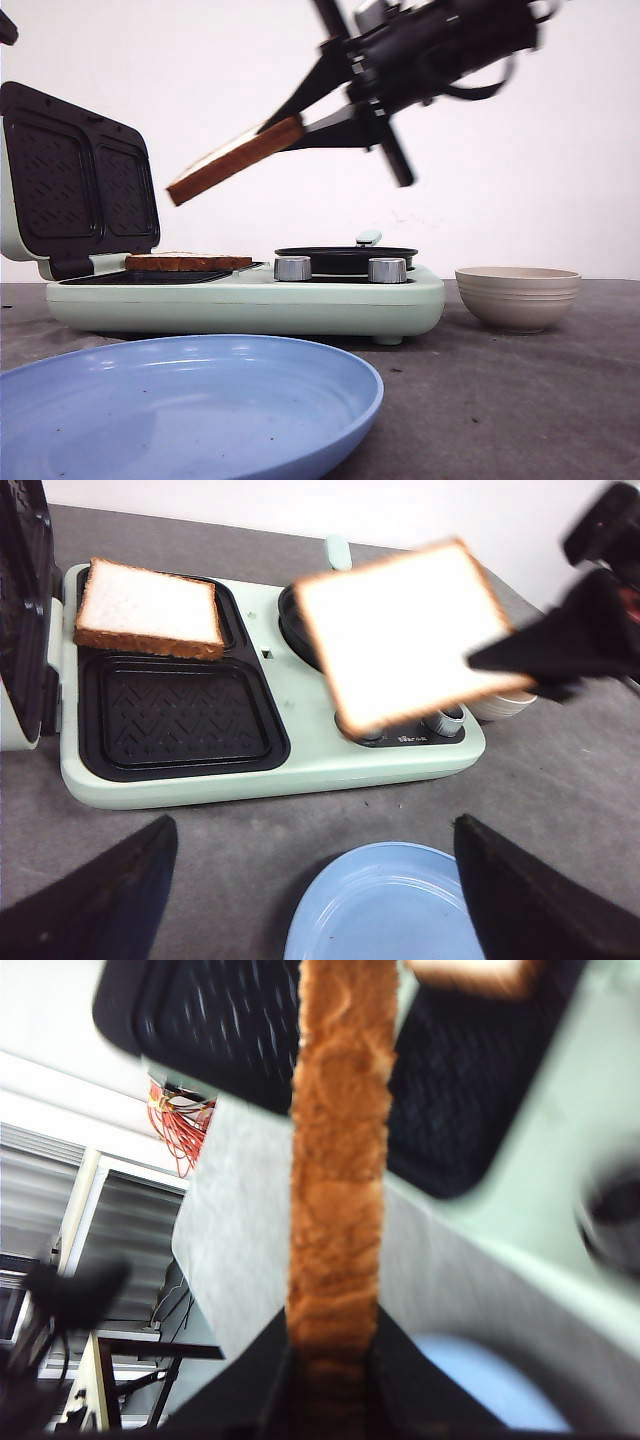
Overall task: Make breakfast with bread and shrimp
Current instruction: 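Carry the bread with the right gripper and lower it into the press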
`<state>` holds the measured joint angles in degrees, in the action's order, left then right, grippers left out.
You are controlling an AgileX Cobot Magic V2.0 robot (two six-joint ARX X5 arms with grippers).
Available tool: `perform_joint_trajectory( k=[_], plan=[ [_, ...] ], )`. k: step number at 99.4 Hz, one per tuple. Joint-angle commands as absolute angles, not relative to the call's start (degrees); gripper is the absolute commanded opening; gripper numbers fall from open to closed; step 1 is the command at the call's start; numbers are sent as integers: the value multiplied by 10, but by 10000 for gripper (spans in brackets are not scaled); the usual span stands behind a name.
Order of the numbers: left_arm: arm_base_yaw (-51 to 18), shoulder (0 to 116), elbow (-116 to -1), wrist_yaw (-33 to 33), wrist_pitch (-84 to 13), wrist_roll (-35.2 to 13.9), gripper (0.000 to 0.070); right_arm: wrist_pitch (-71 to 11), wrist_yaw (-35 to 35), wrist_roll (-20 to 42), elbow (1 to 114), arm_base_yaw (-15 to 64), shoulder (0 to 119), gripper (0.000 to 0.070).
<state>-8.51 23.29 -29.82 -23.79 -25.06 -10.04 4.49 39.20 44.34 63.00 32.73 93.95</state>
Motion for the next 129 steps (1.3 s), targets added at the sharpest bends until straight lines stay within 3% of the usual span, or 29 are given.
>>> perform_joint_trajectory(
  k=[1, 48, 123, 129],
  plan=[
    [-86, 235, -299, -235, -244, -96, 473, 41, 392, 433, 677, 339, 989, 0],
    [-86, 235, -299, -218, -242, -97, 473, 29, 369, 465, 876, 388, 1195, 0],
    [-86, 235, -299, -218, -241, -97, 473, 3, 253, 455, 885, 426, 1211, 0],
    [-86, 235, -299, -218, -241, -97, 473, 3, 252, 449, 885, 426, 1211, 54]
  ],
)
